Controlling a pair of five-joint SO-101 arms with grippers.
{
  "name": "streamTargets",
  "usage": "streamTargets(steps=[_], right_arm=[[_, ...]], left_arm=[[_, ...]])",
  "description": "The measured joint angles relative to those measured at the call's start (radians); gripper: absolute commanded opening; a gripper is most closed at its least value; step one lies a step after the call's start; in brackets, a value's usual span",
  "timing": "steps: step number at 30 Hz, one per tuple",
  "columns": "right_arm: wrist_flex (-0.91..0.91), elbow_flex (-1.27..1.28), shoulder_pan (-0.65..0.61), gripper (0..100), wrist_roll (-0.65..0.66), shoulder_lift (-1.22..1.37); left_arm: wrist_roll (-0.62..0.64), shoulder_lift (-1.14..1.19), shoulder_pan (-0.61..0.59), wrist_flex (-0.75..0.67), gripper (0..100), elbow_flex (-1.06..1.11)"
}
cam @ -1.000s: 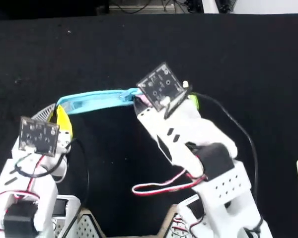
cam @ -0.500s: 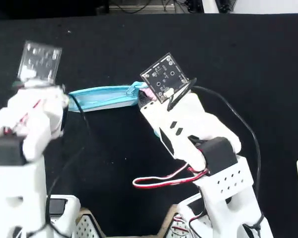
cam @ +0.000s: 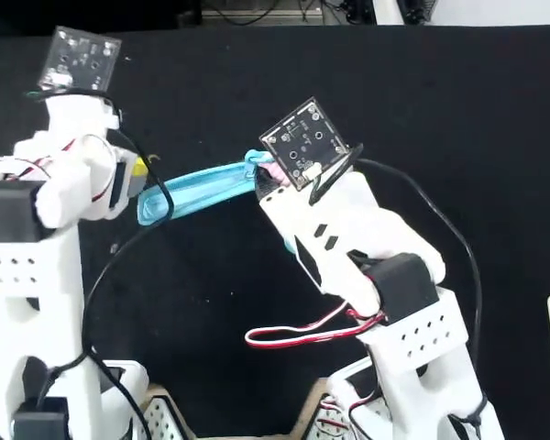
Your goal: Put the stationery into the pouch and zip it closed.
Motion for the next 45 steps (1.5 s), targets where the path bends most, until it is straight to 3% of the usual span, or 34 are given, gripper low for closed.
streamTargets(steps=[6,12,22,31,45], right_arm=[[0.0,0.0,0.0,1.1,0.0,0.0],[0.0,0.0,0.0,1.1,0.0,0.0],[0.0,0.0,0.0,1.1,0.0,0.0],[0.0,0.0,0.0,1.1,0.0,0.0],[0.0,0.0,0.003,1.1,0.0,0.0]], left_arm=[[0.0,-0.002,0.0,0.126,22,-0.189],[0.025,-0.044,0.0,0.147,22,-0.209],[0.031,-0.313,0.118,0.147,22,0.031],[0.029,-0.313,0.12,0.147,22,0.17],[0.031,-0.31,0.124,-0.054,22,0.342]])
